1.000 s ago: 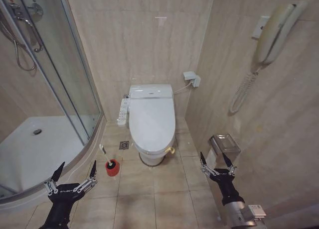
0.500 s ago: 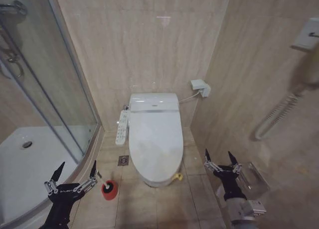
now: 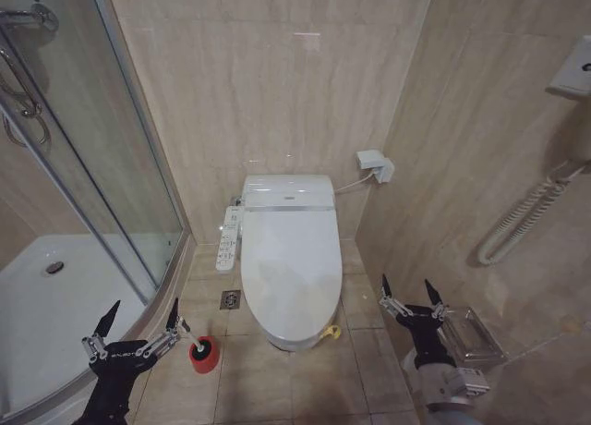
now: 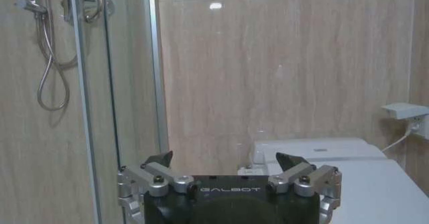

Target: Open the toilet lid, clean the toilet bowl with a toilet brush, close the toilet lid, and flush.

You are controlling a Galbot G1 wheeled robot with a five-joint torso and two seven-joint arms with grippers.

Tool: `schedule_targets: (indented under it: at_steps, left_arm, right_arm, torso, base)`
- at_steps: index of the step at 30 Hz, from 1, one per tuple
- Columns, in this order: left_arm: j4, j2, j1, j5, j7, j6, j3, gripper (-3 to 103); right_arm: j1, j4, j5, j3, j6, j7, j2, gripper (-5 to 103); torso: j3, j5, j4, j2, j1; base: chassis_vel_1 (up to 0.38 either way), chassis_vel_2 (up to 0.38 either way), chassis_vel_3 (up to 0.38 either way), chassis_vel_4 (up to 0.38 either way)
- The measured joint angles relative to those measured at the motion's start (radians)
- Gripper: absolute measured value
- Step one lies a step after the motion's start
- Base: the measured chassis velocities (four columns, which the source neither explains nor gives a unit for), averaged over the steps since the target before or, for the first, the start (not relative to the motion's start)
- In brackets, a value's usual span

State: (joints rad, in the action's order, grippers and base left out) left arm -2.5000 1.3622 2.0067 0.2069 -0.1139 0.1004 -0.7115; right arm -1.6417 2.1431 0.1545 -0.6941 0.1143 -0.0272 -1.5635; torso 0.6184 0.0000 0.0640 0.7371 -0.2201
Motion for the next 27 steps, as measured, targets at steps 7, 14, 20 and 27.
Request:
schedule_targets:
  at_steps: [7,14,20,27]
  left_arm:
    - [0.0,0.0,0.0,0.0,0.0,0.0,0.0,100]
    - [0.0,0.0,0.0,0.0,0.0,0.0,0.0,100]
    - [0.0,0.0,0.0,0.0,0.0,0.0,0.0,100]
    - [0.0,0.0,0.0,0.0,0.0,0.0,0.0,100]
  right_arm:
    - [0.004,-0.078,-0.067,0.013,0.012,-0.004,0.048,100]
    - [-0.006,-0.147,-0.121,0.05,-0.005,-0.005,0.066,100]
    - [-0.024,-0.209,-0.161,0.092,-0.005,-0.006,0.071,100]
    - [-0.032,-0.273,-0.199,0.138,0.001,-0.001,0.071,100]
  torso:
    - [0.0,0.0,-0.0003,0.0,-0.001]
    - [0.0,0.0,-0.0001,0.0,-0.001]
    - [0.0,0.0,-0.0001,0.0,-0.001]
    - [0.0,-0.0001,-0.0001,0.0,-0.001]
  base:
    - [0.0,0.0,0.0,0.0]
    - [0.0,0.0,0.0,0.0]
    - [0.0,0.0,0.0,0.0]
    - [0.0,0.0,0.0,0.0]
